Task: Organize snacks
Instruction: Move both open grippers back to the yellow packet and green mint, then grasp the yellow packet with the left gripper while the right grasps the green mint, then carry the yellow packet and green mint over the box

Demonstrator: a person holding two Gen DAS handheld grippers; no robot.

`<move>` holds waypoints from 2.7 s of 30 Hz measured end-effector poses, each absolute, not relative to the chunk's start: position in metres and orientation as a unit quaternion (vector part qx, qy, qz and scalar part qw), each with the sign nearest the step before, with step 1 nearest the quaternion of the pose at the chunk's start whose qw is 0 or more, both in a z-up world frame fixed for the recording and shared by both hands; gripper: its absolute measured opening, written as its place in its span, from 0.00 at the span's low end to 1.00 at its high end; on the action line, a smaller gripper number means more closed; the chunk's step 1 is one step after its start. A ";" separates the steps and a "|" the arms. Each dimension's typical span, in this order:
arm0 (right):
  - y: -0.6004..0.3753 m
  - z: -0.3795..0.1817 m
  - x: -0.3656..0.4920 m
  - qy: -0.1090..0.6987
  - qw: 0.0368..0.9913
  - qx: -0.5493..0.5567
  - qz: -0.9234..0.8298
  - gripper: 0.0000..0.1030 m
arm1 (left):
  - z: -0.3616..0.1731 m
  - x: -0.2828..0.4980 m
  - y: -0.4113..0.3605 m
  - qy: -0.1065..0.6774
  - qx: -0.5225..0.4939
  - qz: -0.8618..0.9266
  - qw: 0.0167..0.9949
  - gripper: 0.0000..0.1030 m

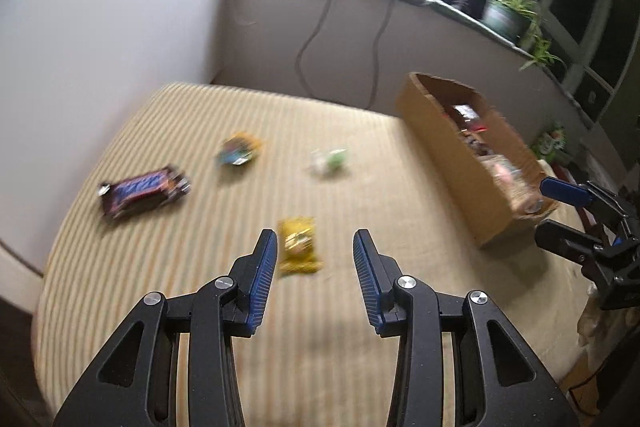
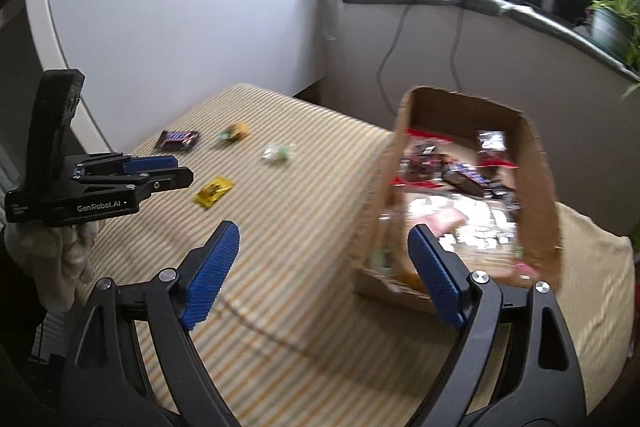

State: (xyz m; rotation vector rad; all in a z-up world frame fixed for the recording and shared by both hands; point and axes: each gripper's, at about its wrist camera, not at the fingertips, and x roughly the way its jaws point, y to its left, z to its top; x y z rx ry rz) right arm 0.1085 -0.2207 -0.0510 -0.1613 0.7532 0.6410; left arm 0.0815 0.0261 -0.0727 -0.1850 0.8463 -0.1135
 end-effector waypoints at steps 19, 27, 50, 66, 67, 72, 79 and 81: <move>-0.113 -0.062 0.204 0.489 0.801 -0.031 0.345 0.86 | -0.101 0.091 0.019 0.427 -0.085 -0.064 0.898 0.42; -0.077 -0.099 0.256 0.565 0.770 -0.035 0.293 0.74 | -0.104 0.102 0.017 0.428 -0.085 -0.071 0.897 0.40; -0.041 -0.129 0.268 0.562 0.773 -0.136 0.262 0.28 | -0.116 0.111 0.006 0.444 -0.040 -0.060 0.893 0.24; -0.079 -0.090 0.250 0.530 0.791 -0.112 0.286 0.28 | -0.090 0.102 0.007 0.416 -0.061 -0.061 0.905 0.24; -0.083 -0.088 0.250 0.528 0.792 -0.108 0.287 0.28 | -0.087 0.101 0.005 0.413 -0.061 -0.062 0.906 0.24; -0.113 -0.068 0.247 0.510 0.806 -0.083 0.290 0.28 | -0.071 0.102 -0.012 0.398 -0.059 -0.079 0.912 0.24; -0.174 -0.041 0.260 0.490 0.825 -0.052 0.276 0.28 | -0.058 0.117 -0.041 0.386 -0.056 -0.106 0.915 0.24; -0.183 -0.042 0.272 0.487 0.830 -0.046 0.268 0.28 | -0.054 0.120 -0.049 0.385 -0.054 -0.114 0.914 0.24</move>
